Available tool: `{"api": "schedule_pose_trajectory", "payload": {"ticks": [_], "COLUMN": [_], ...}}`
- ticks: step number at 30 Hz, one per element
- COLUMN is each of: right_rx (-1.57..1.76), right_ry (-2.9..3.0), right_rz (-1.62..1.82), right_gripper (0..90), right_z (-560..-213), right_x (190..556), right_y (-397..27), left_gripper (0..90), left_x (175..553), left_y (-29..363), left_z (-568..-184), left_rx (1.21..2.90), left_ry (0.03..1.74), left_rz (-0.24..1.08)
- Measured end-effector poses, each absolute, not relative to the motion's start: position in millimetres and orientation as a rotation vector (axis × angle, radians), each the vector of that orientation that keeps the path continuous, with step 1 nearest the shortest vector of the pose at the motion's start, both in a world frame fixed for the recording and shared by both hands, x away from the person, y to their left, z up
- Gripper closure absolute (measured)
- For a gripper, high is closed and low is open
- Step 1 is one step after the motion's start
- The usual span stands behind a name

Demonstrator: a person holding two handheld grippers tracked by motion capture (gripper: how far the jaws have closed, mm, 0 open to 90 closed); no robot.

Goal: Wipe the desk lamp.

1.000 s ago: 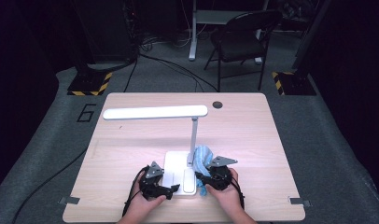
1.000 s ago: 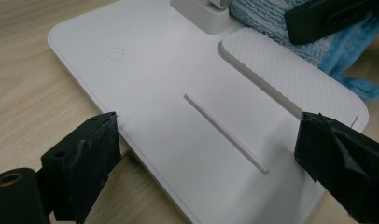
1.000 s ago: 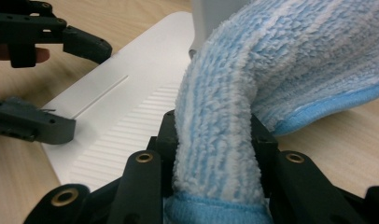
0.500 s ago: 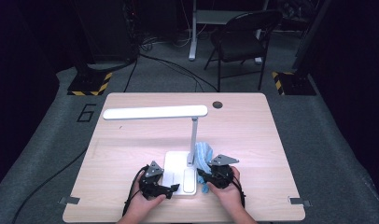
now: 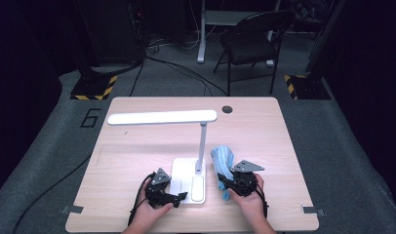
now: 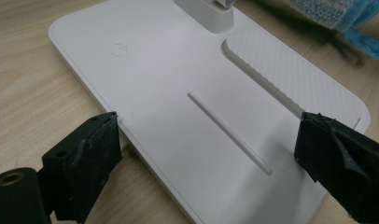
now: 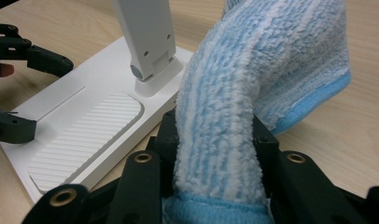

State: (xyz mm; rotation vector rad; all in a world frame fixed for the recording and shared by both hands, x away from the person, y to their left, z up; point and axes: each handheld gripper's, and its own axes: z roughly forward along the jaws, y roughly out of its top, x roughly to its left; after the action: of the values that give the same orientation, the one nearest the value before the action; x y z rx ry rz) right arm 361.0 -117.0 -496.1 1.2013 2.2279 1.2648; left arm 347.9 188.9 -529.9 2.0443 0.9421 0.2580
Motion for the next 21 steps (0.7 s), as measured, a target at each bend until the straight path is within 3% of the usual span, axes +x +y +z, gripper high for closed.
{"api": "schedule_pose_trajectory", "payload": {"ticks": [21], "right_rx": [1.301], "right_ry": [2.116], "right_rz": [1.182], "right_gripper": [63.8], "right_z": [-493], "right_x": [354], "right_y": [-176], "left_gripper": [7.1], "left_x": [348], "left_y": [190], "left_z": [-529], "left_rx": [2.053], "left_ry": [0.942], "left_rz": [0.244]}}
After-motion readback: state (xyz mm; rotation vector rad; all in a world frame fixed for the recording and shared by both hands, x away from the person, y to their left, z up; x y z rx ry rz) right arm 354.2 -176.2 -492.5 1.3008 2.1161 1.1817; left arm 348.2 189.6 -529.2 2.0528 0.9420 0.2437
